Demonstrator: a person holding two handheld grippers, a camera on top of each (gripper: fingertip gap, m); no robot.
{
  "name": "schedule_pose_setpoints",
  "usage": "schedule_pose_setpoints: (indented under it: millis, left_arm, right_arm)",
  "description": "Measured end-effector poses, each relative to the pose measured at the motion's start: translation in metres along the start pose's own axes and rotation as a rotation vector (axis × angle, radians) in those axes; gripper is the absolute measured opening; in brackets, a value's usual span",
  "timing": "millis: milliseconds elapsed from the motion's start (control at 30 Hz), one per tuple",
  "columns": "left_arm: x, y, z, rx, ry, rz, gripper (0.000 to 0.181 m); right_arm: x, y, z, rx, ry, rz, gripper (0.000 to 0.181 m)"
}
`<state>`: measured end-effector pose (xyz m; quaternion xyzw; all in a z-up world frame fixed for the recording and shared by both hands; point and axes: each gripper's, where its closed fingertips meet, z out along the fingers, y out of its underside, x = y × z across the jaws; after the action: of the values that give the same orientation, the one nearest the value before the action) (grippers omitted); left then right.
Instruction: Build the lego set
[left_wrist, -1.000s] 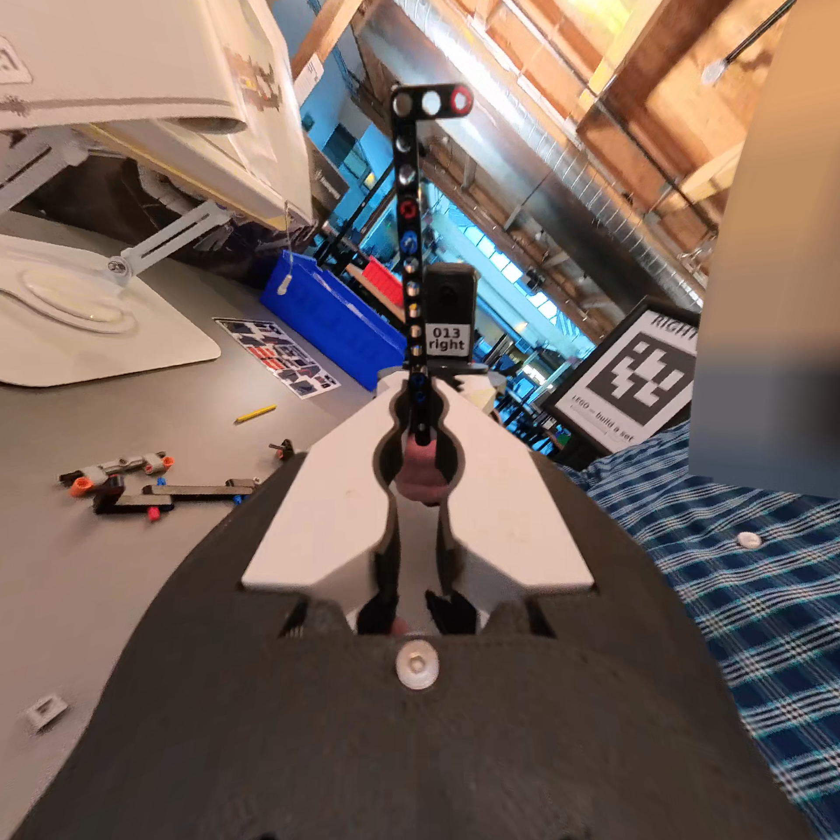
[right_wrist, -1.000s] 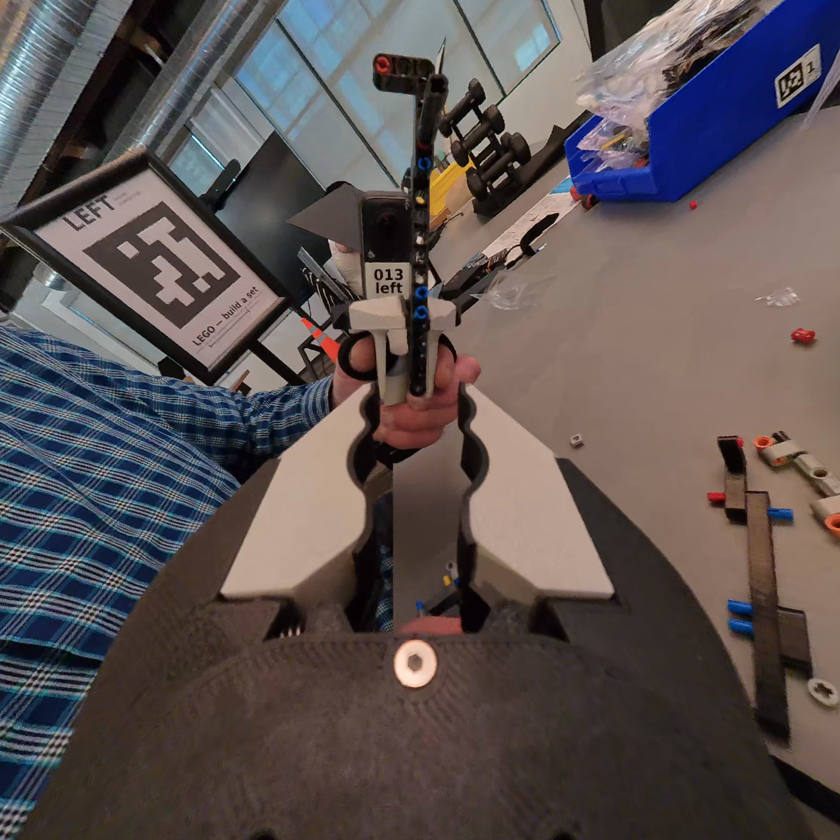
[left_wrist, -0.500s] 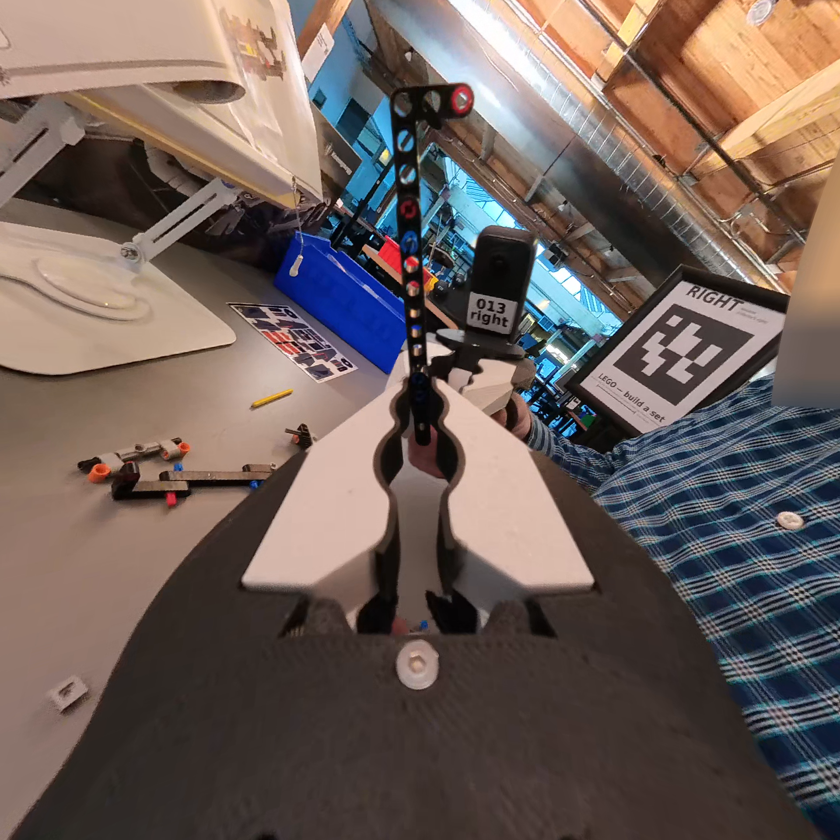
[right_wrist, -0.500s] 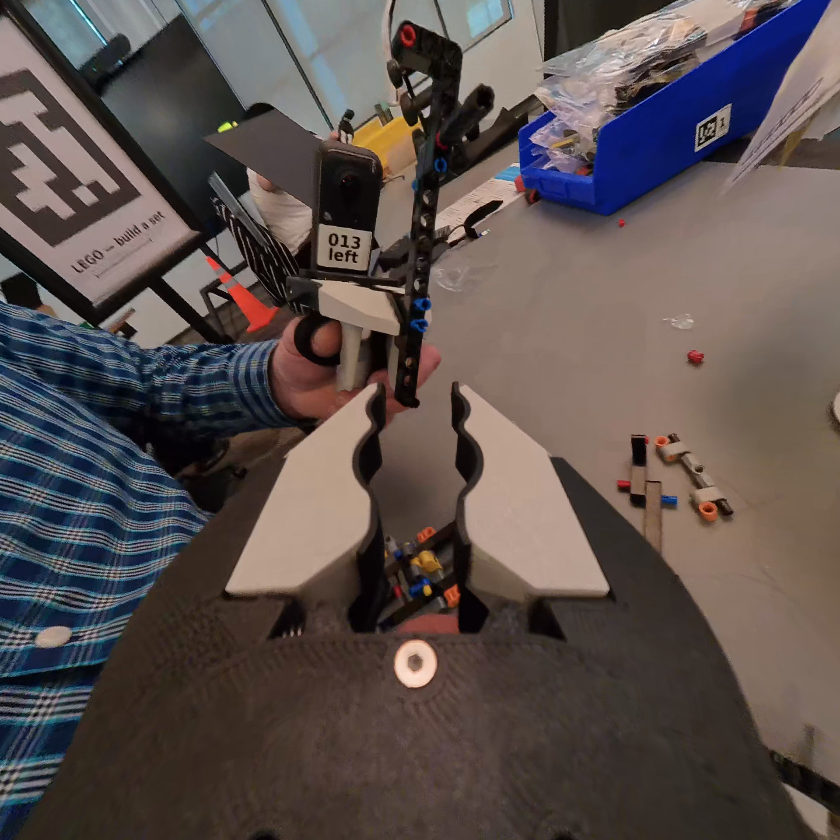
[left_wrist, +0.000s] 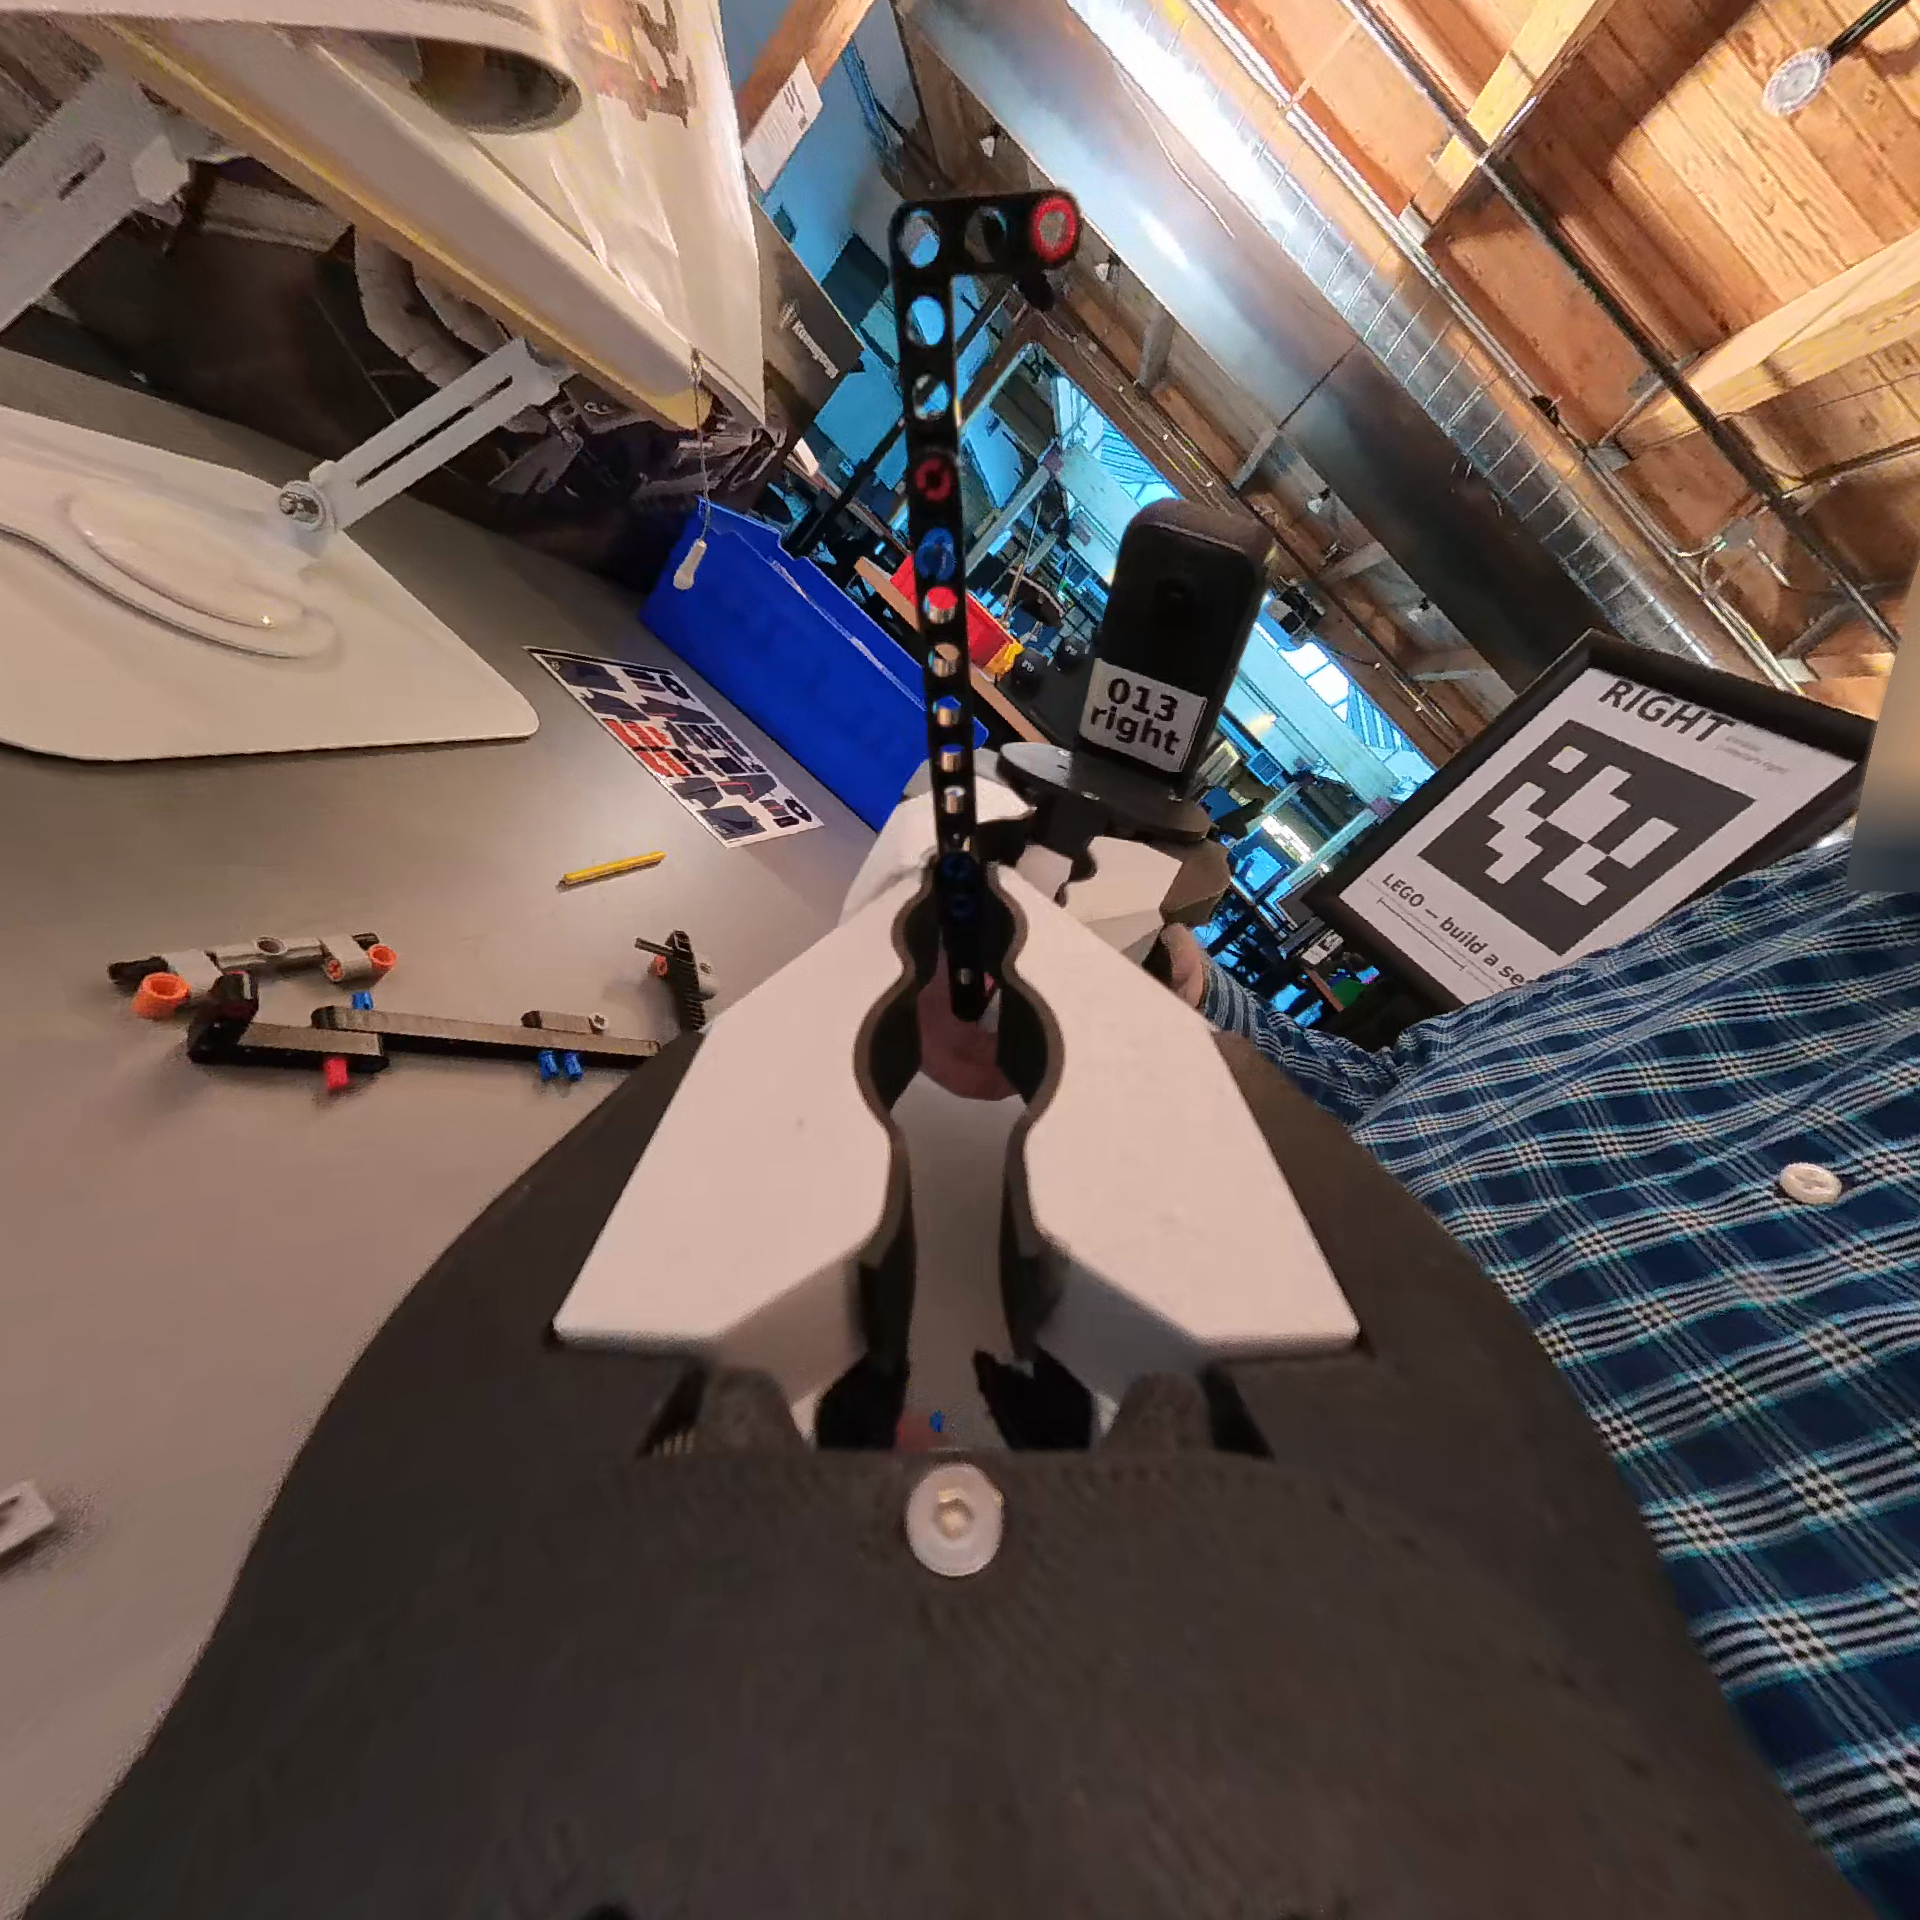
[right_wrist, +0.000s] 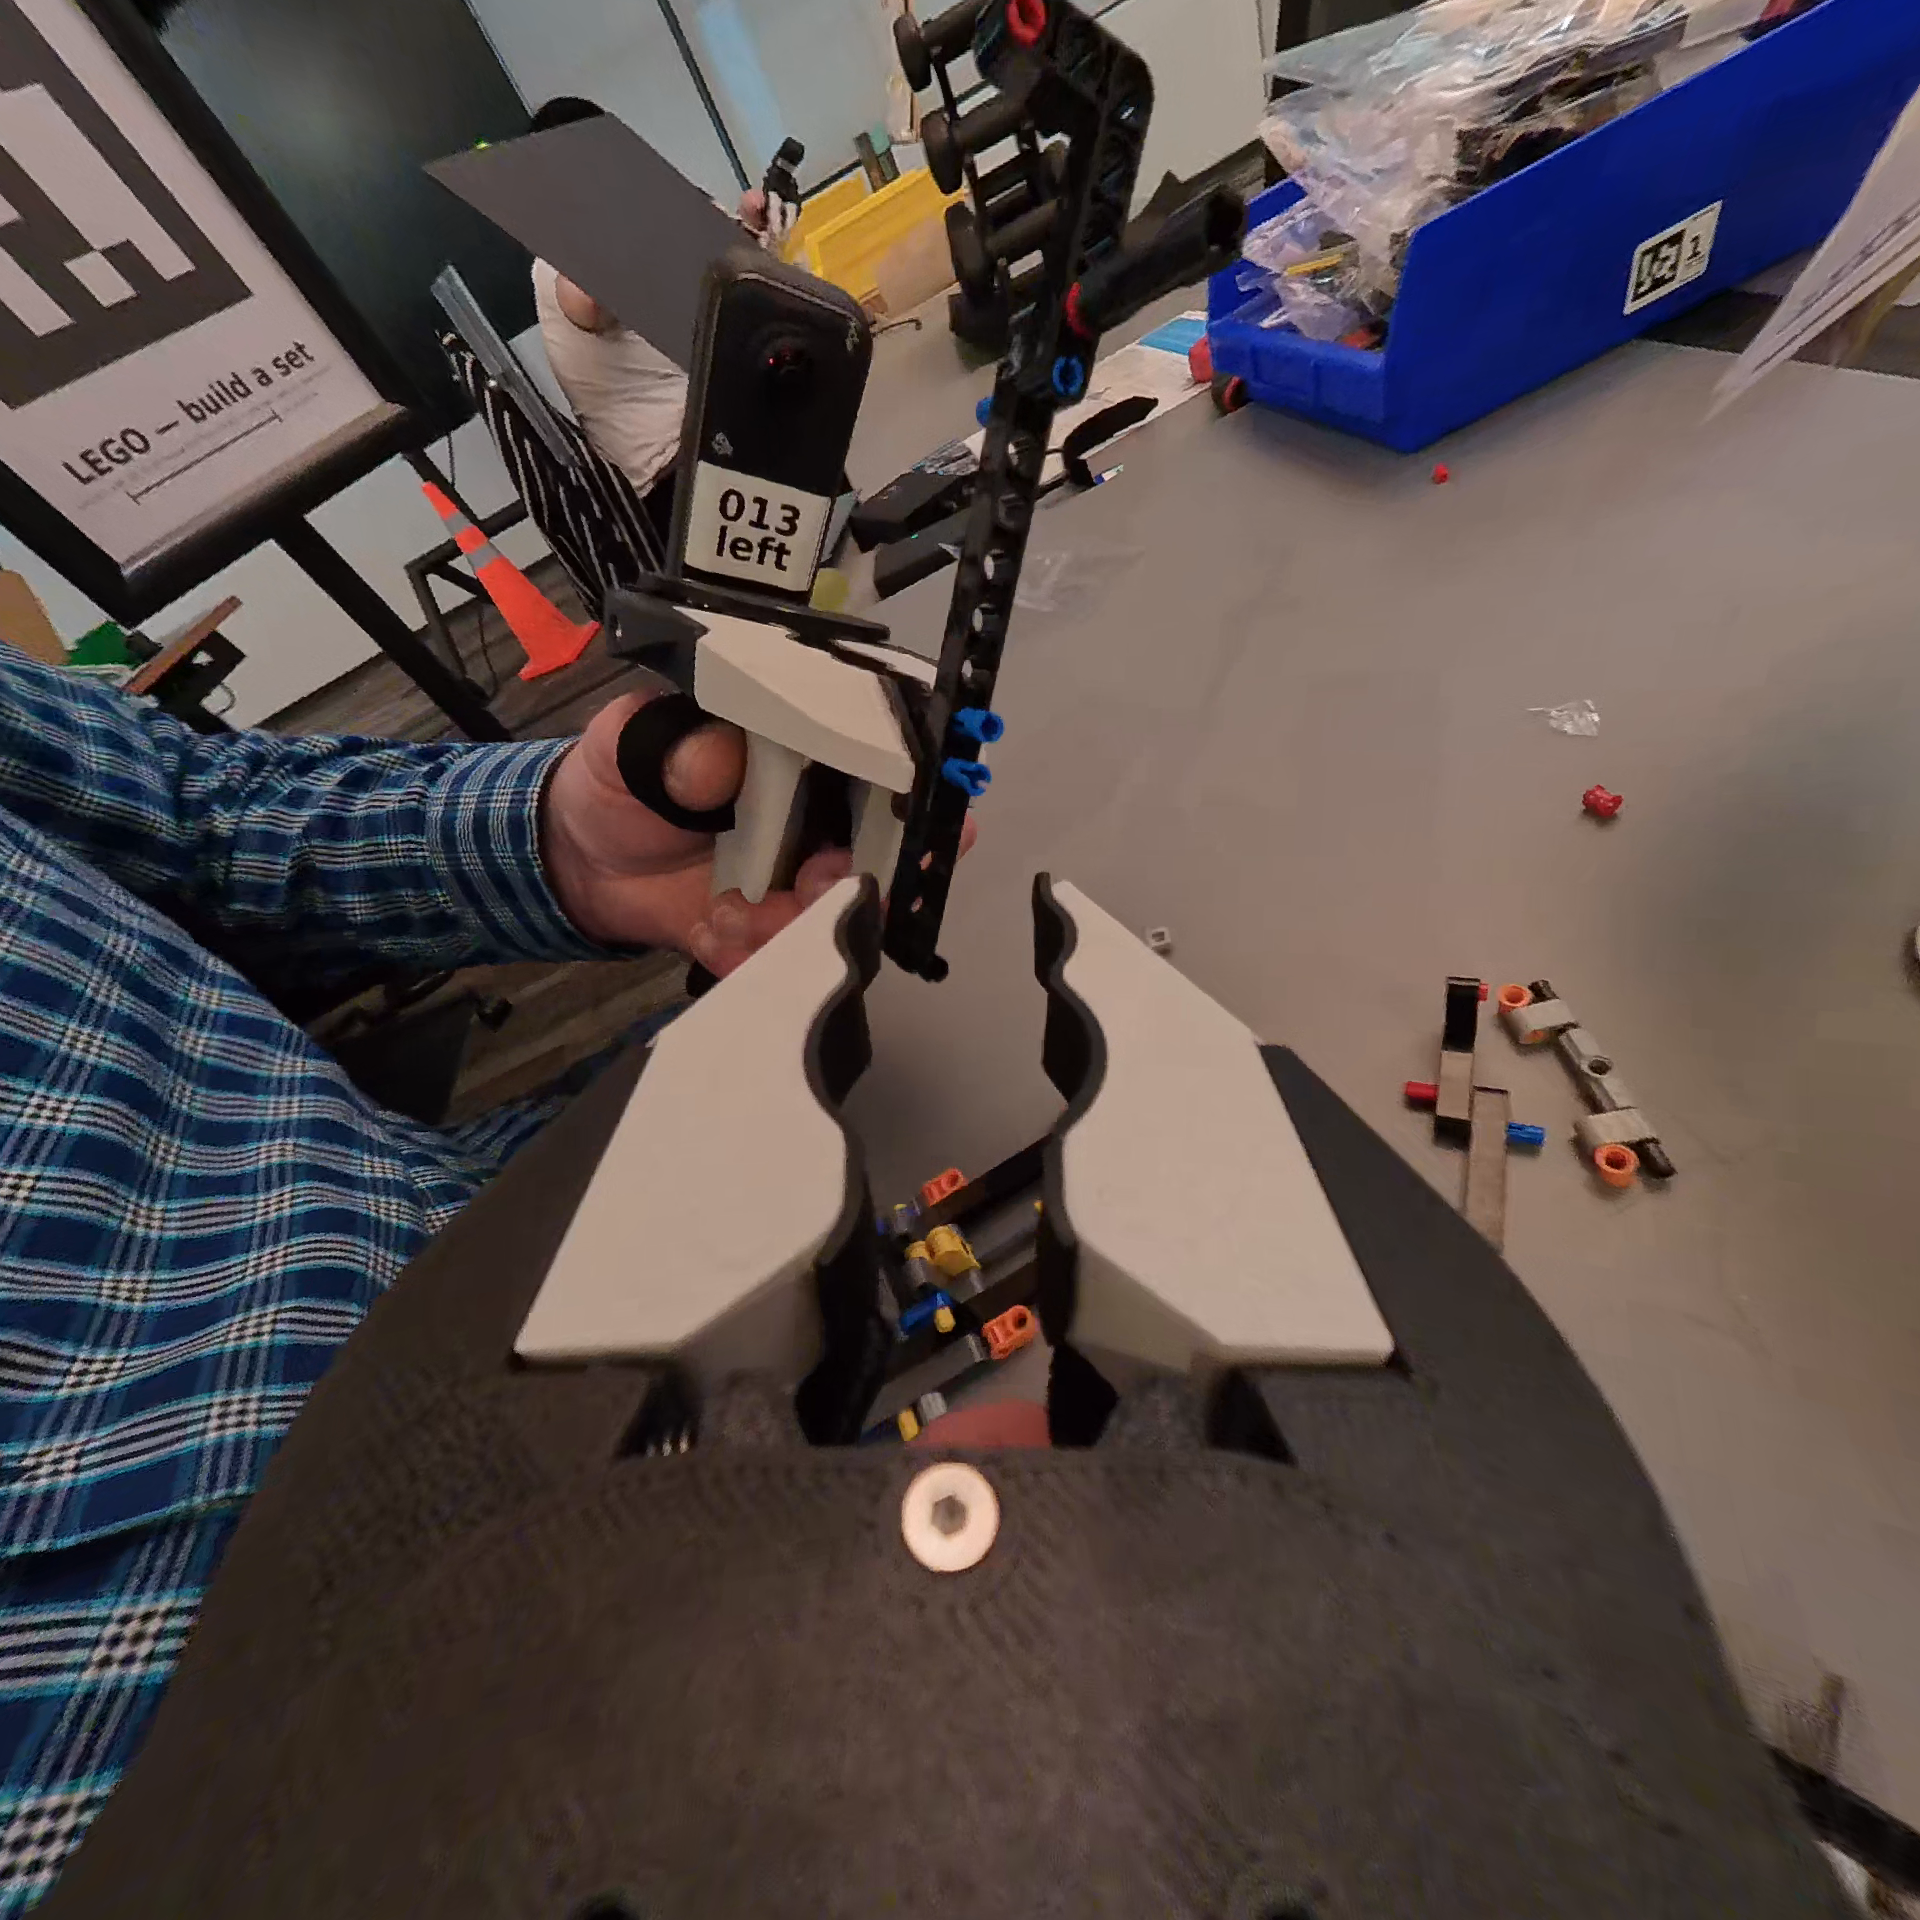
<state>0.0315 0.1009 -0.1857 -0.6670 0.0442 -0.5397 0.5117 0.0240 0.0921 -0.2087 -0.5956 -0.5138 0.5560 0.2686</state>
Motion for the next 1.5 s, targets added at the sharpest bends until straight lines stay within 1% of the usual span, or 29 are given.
schedule_pose_setpoints:
  millis: [167, 567, 833, 933, 967, 1000, 1033, 1200, 1367, 1500]
  left_arm:
    - [0.001, 0.006, 0.003, 0.004, 0.000, -0.018, 0.005]
    - [-0.003, 0.004, -0.001, 0.011, 0.026, -0.037, 0.006]
    - [-0.006, 0.003, -0.002, 0.020, 0.023, -0.046, 0.006]
    - [-0.006, 0.001, -0.004, 0.030, 0.038, -0.059, 0.005]
    - [-0.007, 0.000, -0.004, 0.040, 0.043, -0.070, 0.005]
    - [-0.008, -0.002, -0.006, 0.051, 0.048, -0.084, 0.005]
    - [-0.009, -0.004, -0.007, 0.062, 0.051, -0.097, 0.005]
    - [-0.010, -0.009, -0.009, 0.095, 0.070, -0.138, 0.005]
    - [-0.008, -0.006, -0.005, 0.085, 0.069, -0.136, 0.005]
    - [-0.008, -0.007, -0.004, 0.084, 0.069, -0.130, 0.006]
  right_arm:
    - [-0.008, 0.003, 0.004, 0.007, -0.057, 0.025, 0.010]
    - [-0.008, 0.000, 0.008, 0.066, -0.115, 0.160, 0.006]
    - [-0.005, 0.000, 0.010, 0.082, -0.116, 0.189, 0.006]
    - [-0.006, -0.001, 0.011, 0.088, -0.109, 0.181, 0.007]
    - [-0.006, -0.002, 0.011, 0.090, -0.102, 0.174, 0.010]
    - [-0.006, -0.002, 0.011, 0.087, -0.095, 0.166, 0.019]
    - [-0.006, -0.002, 0.011, 0.083, -0.094, 0.158, 0.023]
    - [-0.005, -0.001, 0.011, 0.062, -0.062, 0.110, 0.027]
    - [-0.005, -0.002, 0.011, 0.063, -0.041, 0.084, 0.009]
    - [-0.002, -0.004, 0.009, 0.086, -0.056, 0.140, 0.006]
